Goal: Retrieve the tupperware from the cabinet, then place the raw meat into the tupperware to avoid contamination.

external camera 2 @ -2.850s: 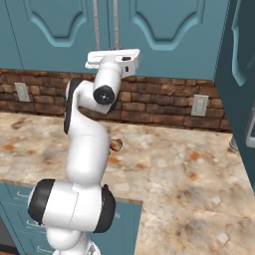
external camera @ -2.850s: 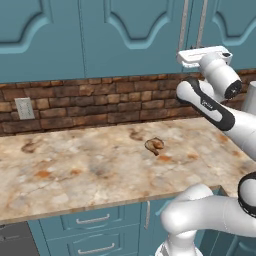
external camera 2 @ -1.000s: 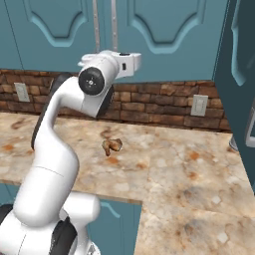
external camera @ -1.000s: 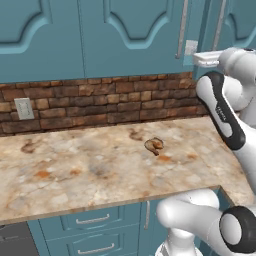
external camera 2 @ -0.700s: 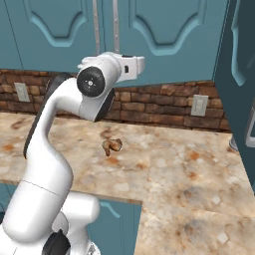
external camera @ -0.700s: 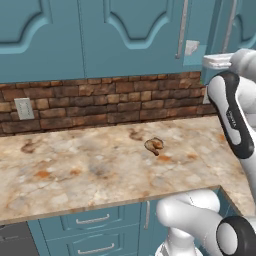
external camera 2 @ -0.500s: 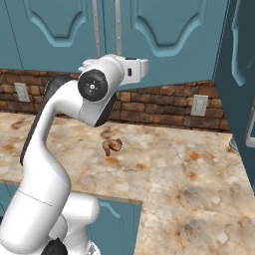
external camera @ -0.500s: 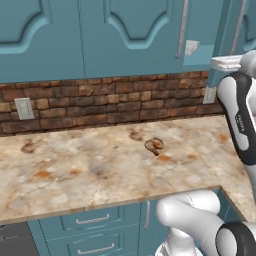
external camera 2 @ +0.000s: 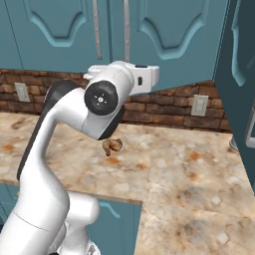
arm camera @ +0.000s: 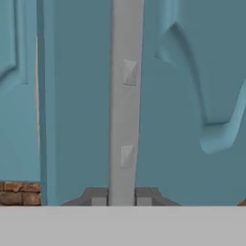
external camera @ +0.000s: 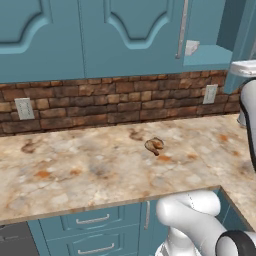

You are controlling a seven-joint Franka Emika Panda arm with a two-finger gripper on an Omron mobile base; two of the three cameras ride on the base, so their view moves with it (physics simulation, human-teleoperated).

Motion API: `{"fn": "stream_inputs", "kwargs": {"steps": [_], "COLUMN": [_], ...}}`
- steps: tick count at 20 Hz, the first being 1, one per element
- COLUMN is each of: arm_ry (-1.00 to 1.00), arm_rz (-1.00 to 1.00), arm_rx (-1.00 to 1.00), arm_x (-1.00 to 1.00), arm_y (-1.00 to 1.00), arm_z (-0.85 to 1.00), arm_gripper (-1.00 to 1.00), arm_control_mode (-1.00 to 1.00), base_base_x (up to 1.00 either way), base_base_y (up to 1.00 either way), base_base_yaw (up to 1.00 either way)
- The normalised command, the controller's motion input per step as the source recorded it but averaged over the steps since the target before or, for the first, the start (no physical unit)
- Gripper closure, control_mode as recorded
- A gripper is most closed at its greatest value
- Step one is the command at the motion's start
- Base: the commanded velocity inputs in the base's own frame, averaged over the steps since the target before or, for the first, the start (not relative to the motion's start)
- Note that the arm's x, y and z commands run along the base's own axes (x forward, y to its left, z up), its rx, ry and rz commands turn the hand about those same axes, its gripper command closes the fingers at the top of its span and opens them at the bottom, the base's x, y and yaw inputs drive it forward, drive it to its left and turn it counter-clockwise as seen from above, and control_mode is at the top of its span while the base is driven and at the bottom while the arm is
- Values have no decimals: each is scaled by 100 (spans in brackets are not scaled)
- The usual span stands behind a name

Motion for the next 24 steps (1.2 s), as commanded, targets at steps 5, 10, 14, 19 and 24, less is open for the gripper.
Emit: {"fn": "stream_inputs", "kwargs": {"steps": [5, 10, 14, 19, 24], "arm_ry": [0, -3, -11, -12, 0], "arm_rz": [0, 0, 0, -5, -11], "arm_rx": [0, 0, 0, 0, -2], "arm_x": [-2, -26, -50, -74, -52], "arm_y": [-1, 0, 0, 8, 40], "arm_z": [0, 1, 14, 13, 5], "arm_gripper": [-100, -100, -100, -100, -100], "arm_control_mode": [-100, -100, -100, -100, -100], "base_base_x": [0, 0, 0, 0, 0], "base_base_y": [0, 0, 0, 0, 0], "base_base_yaw": [0, 0, 0, 0, 0]}}
